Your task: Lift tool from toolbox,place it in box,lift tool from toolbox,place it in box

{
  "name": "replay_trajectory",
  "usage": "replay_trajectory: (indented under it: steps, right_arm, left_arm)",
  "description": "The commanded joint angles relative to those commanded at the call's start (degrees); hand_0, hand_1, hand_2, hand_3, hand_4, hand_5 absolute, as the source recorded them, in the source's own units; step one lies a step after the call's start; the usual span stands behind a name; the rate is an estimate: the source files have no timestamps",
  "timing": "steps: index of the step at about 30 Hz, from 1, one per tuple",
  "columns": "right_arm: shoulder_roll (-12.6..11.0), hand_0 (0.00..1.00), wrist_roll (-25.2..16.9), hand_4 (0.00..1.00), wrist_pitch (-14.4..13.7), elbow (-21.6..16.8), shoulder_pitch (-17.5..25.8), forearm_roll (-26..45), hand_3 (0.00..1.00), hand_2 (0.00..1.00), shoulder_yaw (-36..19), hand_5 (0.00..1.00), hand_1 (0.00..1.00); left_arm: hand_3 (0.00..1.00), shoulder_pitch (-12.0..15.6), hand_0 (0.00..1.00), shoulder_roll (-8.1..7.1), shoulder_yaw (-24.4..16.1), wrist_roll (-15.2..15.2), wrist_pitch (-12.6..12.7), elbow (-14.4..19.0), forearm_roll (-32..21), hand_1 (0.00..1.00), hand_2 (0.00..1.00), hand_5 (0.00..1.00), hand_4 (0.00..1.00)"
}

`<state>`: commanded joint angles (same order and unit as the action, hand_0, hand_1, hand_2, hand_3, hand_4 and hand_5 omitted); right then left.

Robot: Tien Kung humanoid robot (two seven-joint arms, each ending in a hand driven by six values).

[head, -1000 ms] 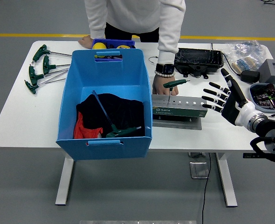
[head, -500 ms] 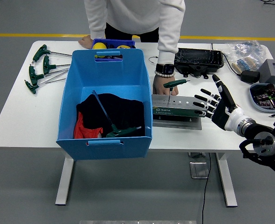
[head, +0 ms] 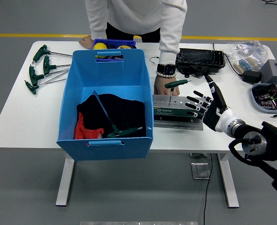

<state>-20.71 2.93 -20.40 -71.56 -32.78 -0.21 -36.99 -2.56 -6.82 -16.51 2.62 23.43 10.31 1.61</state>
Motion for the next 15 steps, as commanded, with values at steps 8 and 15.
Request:
replay_trajectory:
  steps: [8, 15]
  right_arm:
    - [2.7, 0.365, -0.4, 0.998, 0.2, 2.1, -1.7, 1.2, 0.886, 0.672, 1.5, 0.899, 0.482]
    - [4.8, 0.370, -0.6, 0.998, 0.2, 4.4, -2.6, 2.2, 0.887, 0.671, 1.8, 0.902, 0.481]
  left_arm:
    - [0.684, -0.1, 0.500, -0.08, 0.3, 0.0, 0.1, 0.0, -0.3, 0.498, 0.506, 0.679, 0.724]
    - [0.687, -0.4, 0.499, -0.13, -0.7, 0.2, 0.3, 0.0, 0.8, 0.496, 0.505, 0.678, 0.724]
